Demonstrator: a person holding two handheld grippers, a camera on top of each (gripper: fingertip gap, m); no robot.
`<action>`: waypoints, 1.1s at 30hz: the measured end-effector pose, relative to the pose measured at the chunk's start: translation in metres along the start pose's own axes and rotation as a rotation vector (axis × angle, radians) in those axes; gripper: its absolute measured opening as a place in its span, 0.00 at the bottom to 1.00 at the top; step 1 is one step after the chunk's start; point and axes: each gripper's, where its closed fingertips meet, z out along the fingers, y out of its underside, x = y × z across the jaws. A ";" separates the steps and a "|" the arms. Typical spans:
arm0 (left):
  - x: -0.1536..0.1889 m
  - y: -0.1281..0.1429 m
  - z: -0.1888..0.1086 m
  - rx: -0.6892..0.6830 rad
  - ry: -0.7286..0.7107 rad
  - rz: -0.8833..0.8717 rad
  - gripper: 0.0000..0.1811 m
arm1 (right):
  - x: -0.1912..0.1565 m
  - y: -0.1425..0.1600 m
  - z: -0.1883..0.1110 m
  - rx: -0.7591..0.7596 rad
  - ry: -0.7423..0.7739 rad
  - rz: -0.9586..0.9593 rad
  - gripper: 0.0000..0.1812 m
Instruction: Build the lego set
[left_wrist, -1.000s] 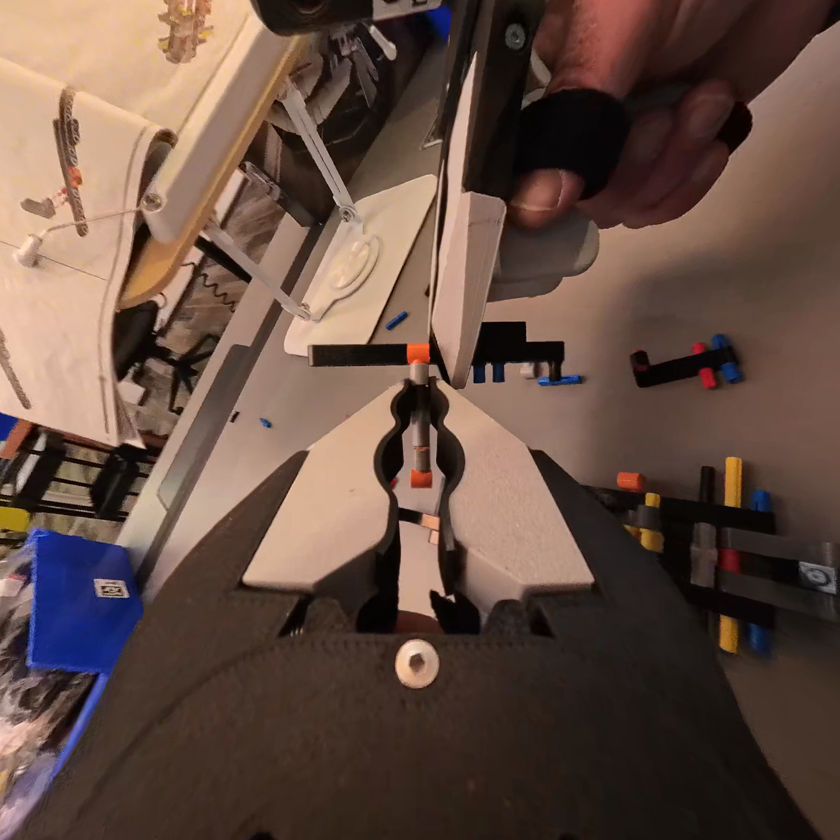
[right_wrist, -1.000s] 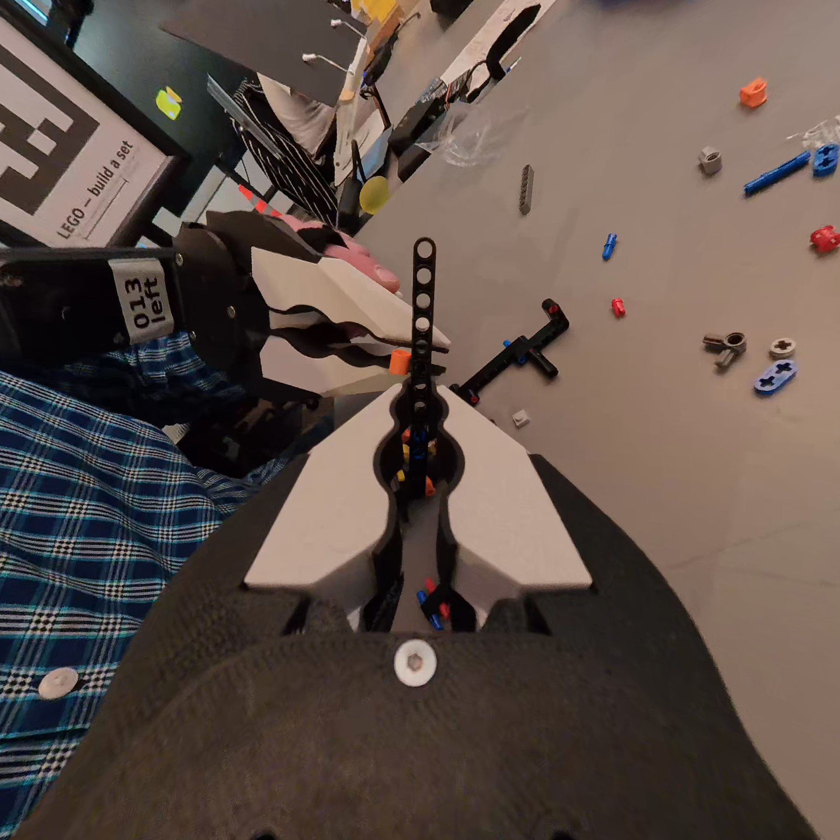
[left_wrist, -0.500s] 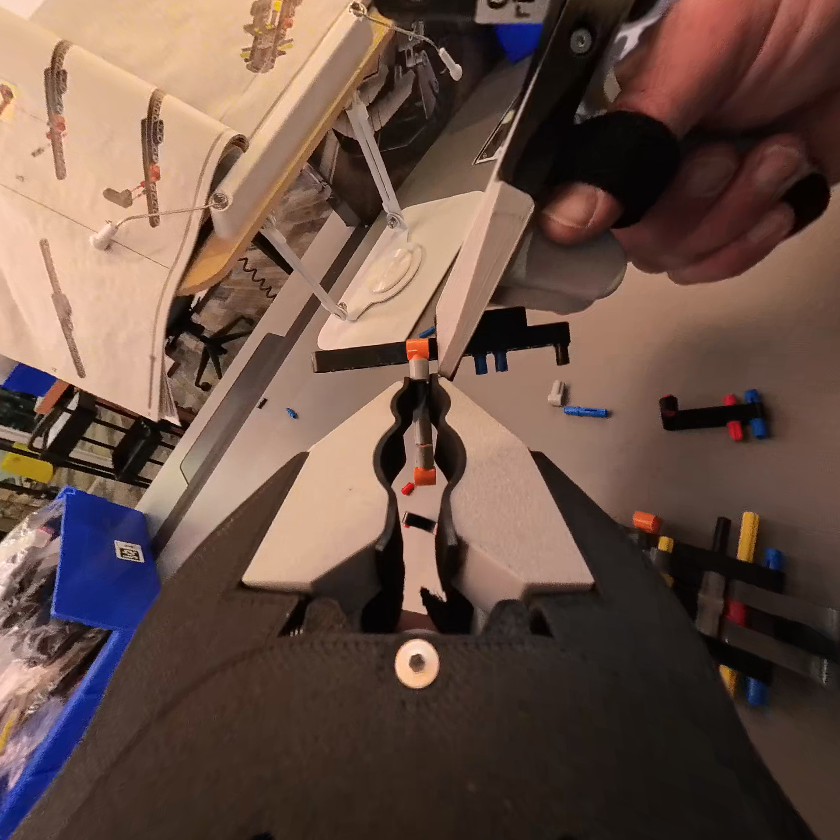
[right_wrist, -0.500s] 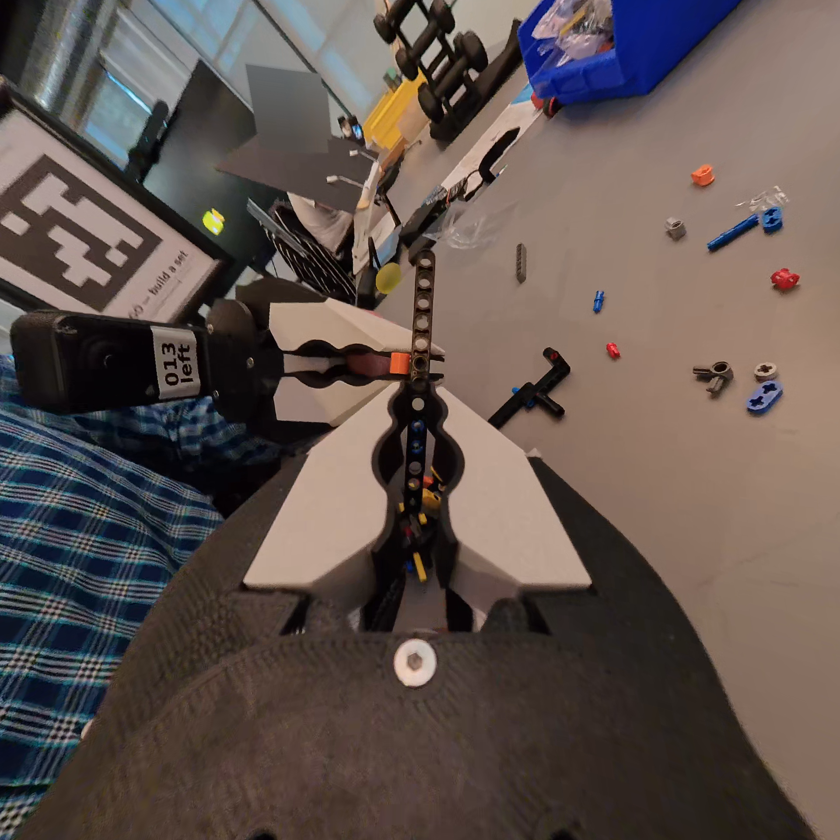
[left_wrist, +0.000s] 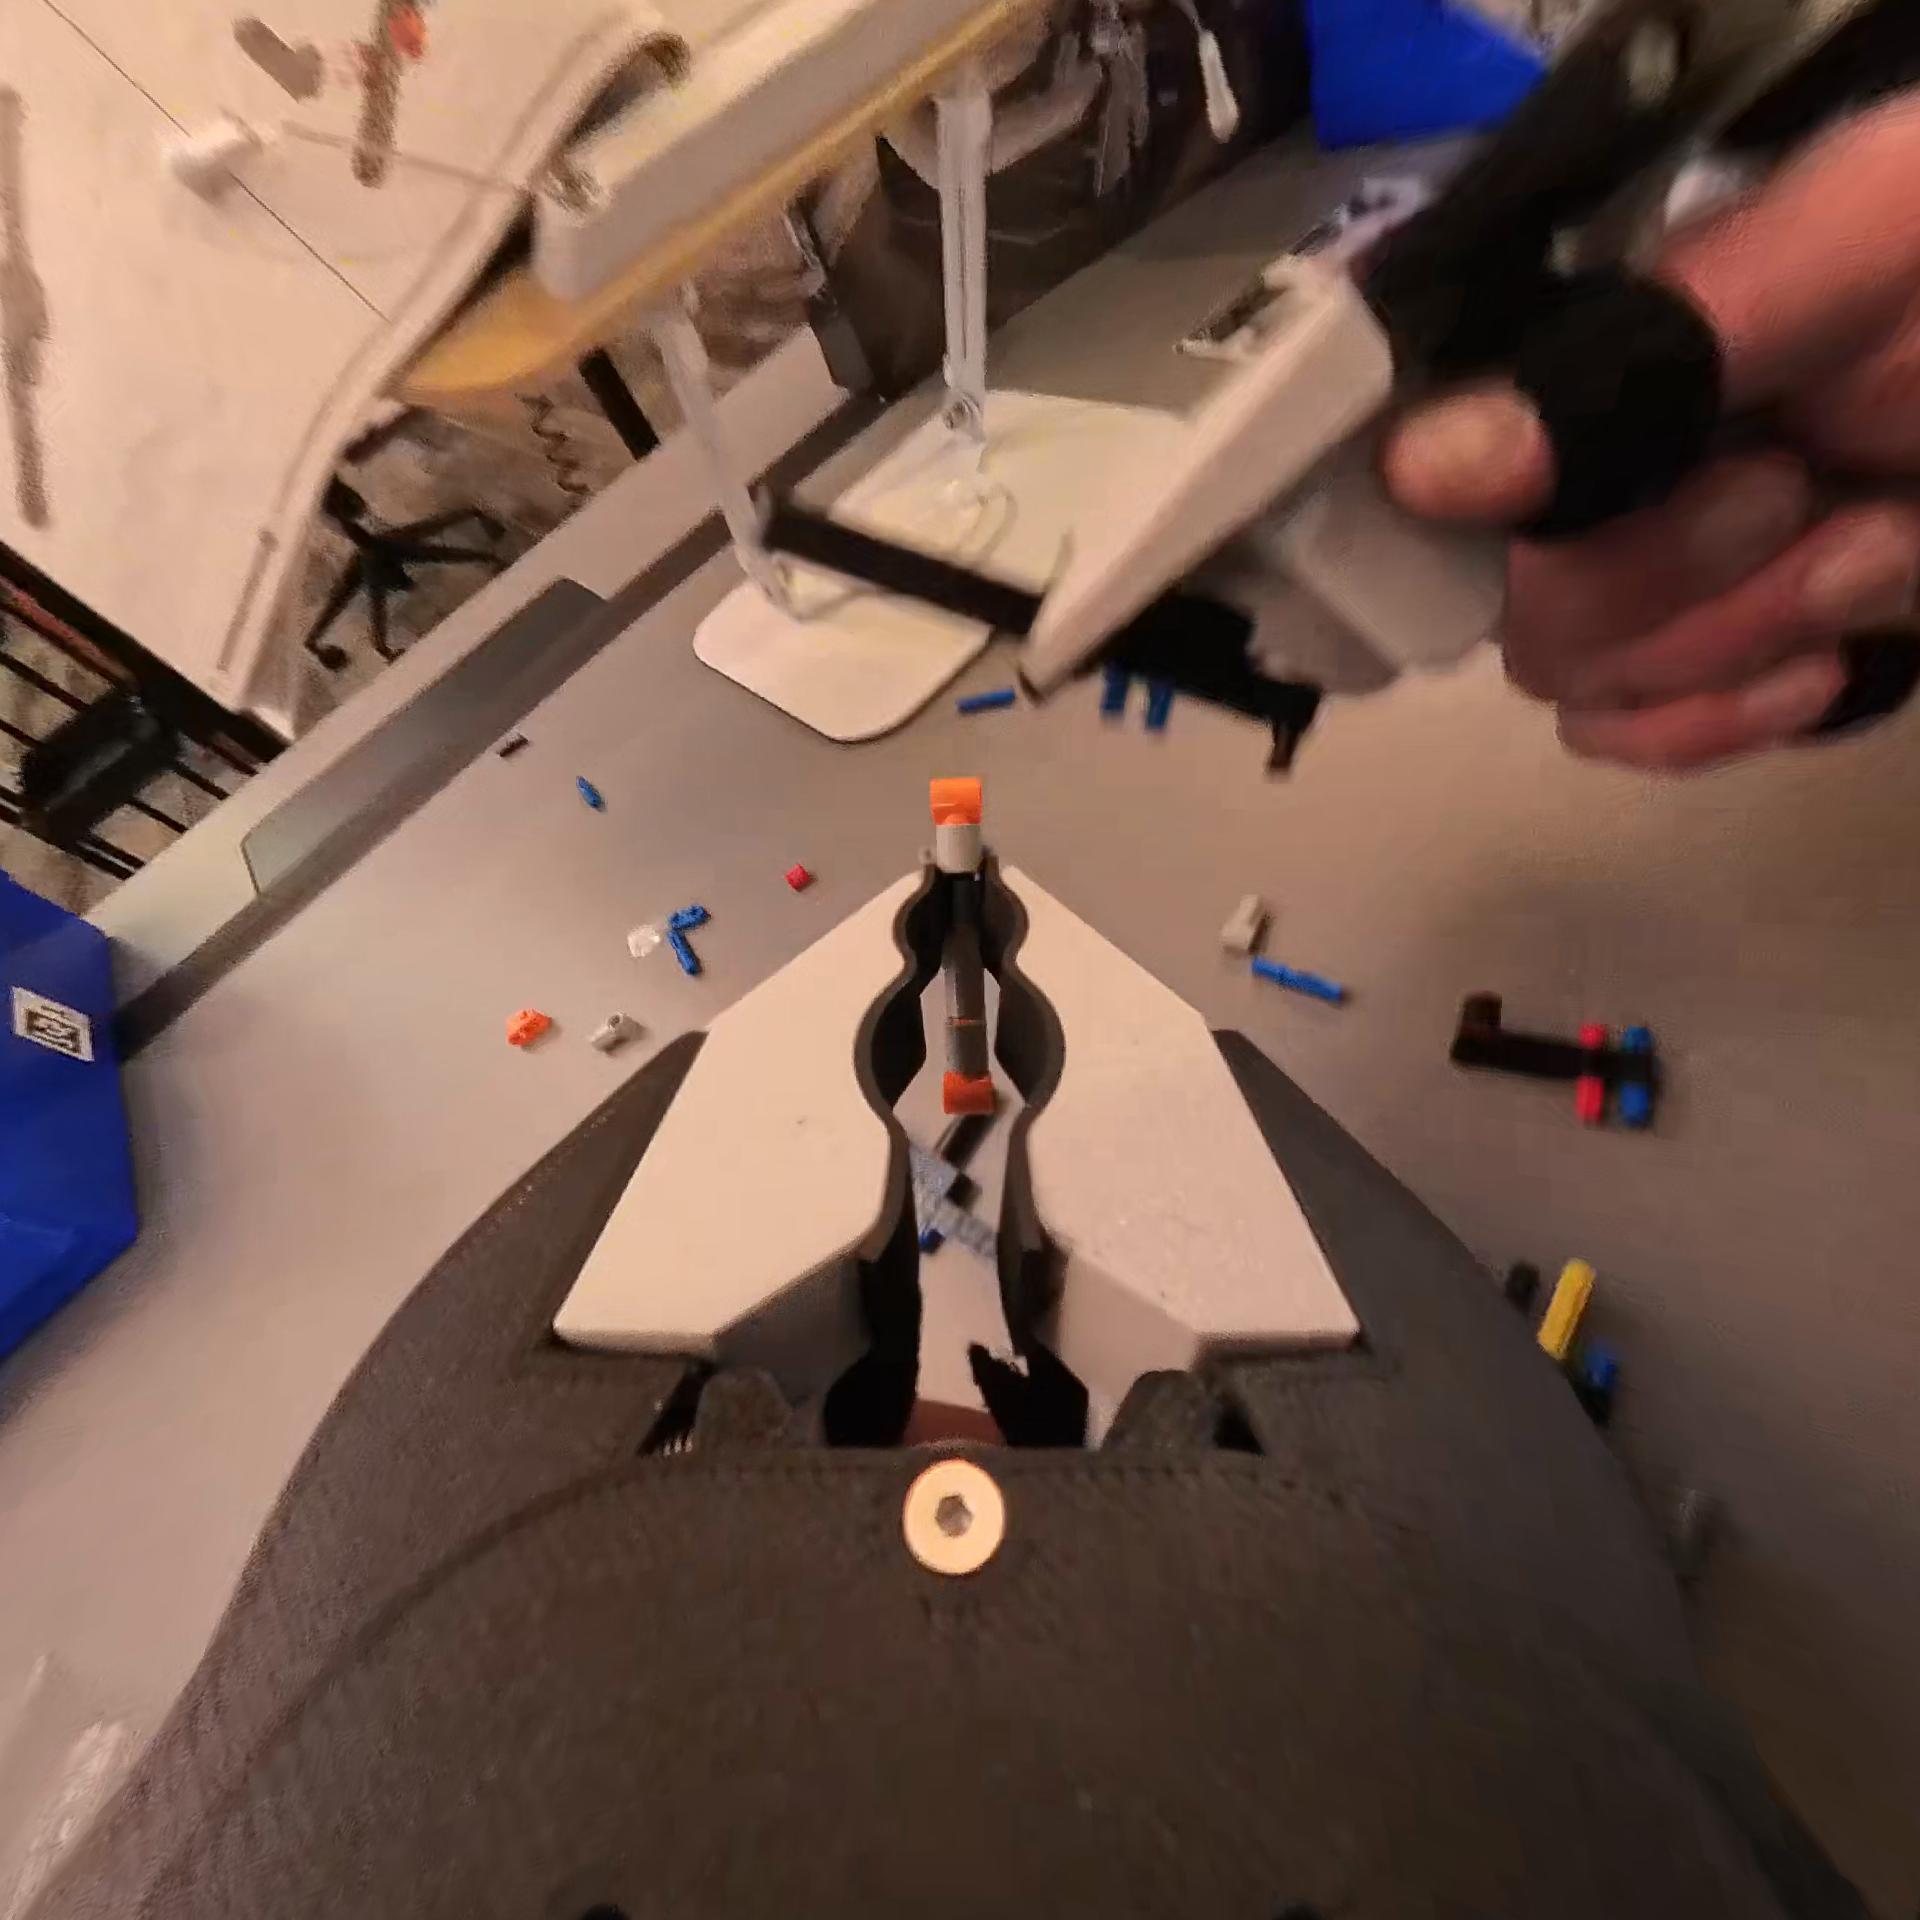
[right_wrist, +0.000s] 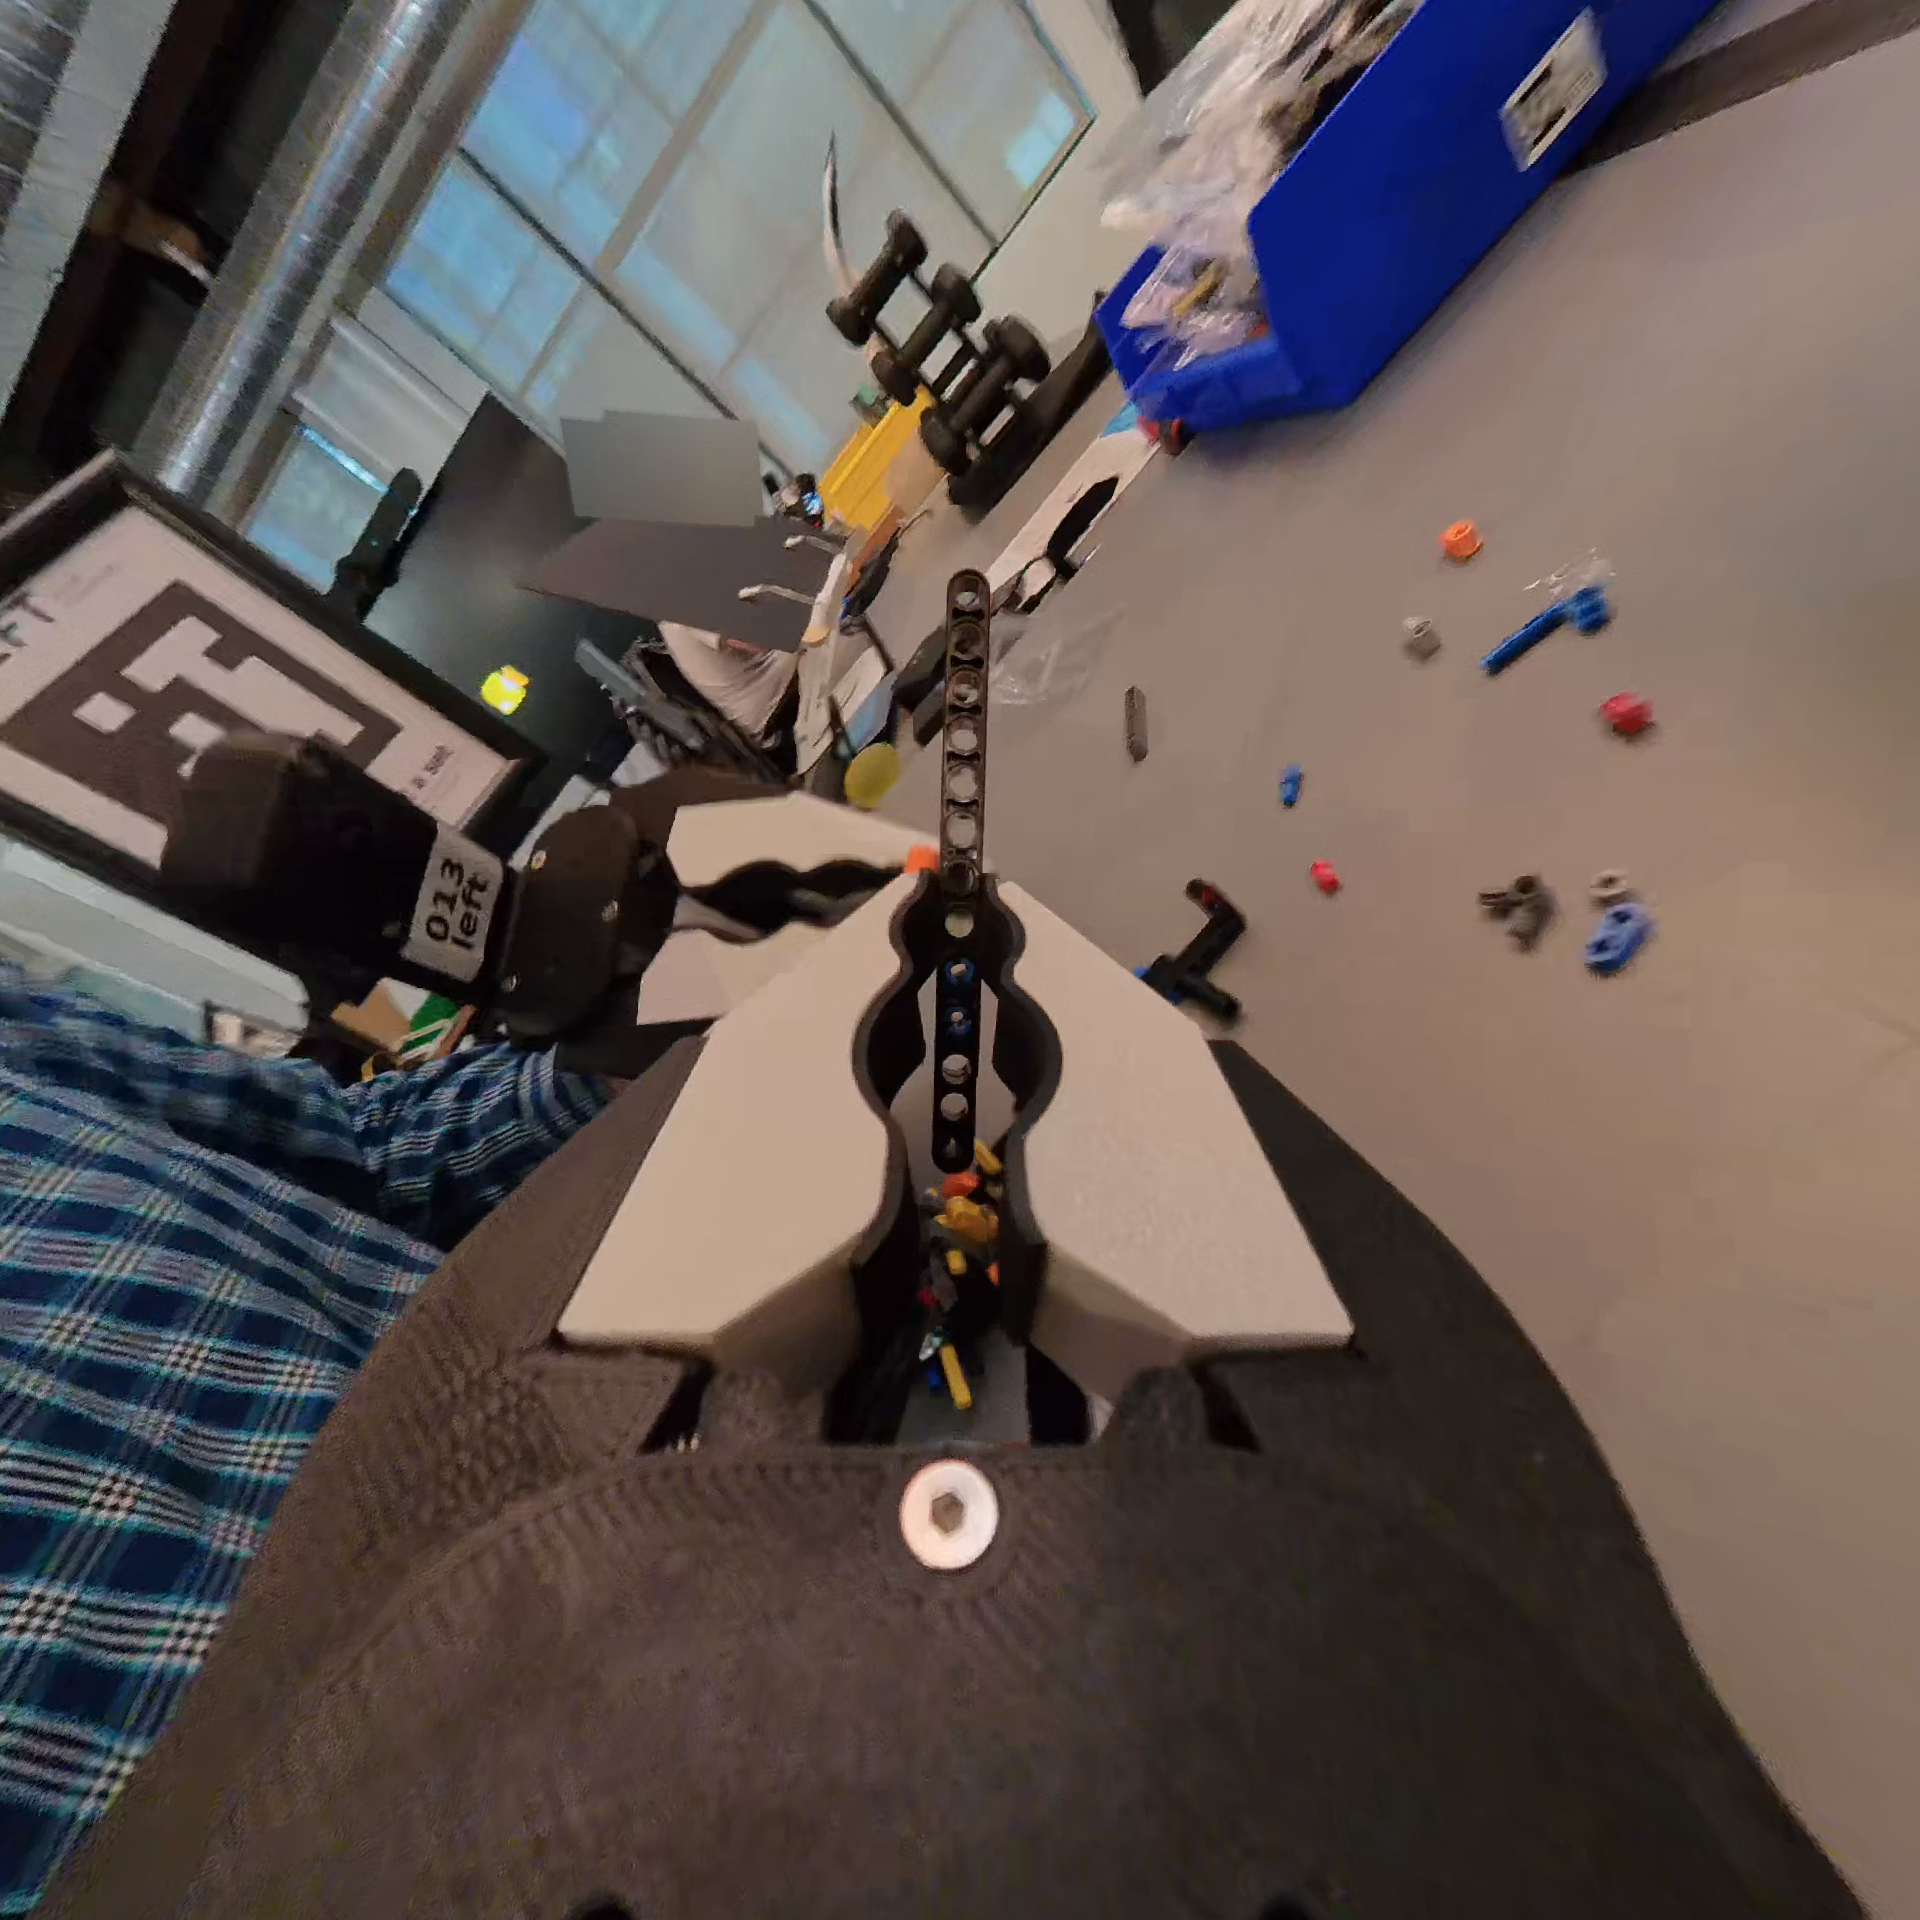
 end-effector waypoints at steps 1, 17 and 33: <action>-0.002 0.007 0.000 -0.023 -0.009 0.030 0.03 | 0.004 -0.002 -0.003 -0.007 0.025 -0.013 0.03; 0.002 0.055 -0.011 -0.165 0.098 0.039 0.03 | 0.085 0.073 -0.021 -0.409 0.365 -0.056 0.03; 0.029 0.047 -0.006 -0.175 0.321 0.027 0.03 | 0.000 0.050 0.017 -0.432 0.061 -0.737 0.04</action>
